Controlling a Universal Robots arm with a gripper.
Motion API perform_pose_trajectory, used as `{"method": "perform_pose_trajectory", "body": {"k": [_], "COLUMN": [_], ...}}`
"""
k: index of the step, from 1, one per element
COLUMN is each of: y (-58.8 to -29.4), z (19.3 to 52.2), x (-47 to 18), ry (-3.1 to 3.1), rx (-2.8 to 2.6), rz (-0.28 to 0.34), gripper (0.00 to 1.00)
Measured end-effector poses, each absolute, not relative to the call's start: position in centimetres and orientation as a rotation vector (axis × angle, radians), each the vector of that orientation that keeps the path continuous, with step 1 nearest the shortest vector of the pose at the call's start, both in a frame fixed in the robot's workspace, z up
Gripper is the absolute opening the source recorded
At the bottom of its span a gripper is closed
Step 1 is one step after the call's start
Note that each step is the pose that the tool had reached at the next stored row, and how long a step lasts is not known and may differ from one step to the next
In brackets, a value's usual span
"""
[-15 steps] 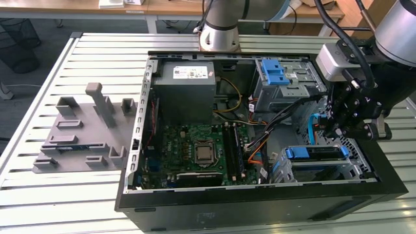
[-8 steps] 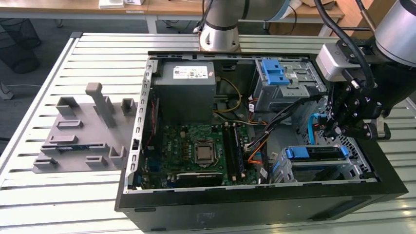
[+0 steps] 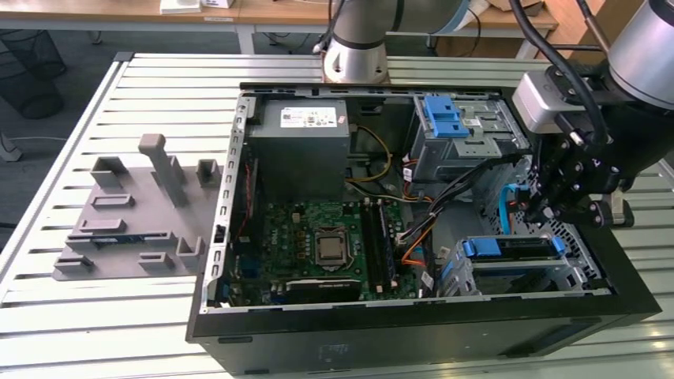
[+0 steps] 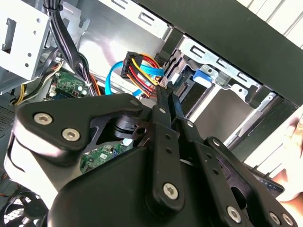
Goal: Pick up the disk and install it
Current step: 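Insert the first disk wire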
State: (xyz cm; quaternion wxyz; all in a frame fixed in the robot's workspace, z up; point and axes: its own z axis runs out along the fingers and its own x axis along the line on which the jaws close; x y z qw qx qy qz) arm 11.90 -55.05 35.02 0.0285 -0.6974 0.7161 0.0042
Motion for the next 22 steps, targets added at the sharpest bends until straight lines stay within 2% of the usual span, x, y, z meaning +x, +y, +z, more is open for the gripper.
{"method": "perform_pose_trajectory", "body": {"k": [22], "y": [-55.85], "z": [34.25], "x": [11.90], "ry": [2.210], "rx": [-2.152], "rz": [0.013], "gripper": [0.16]}}
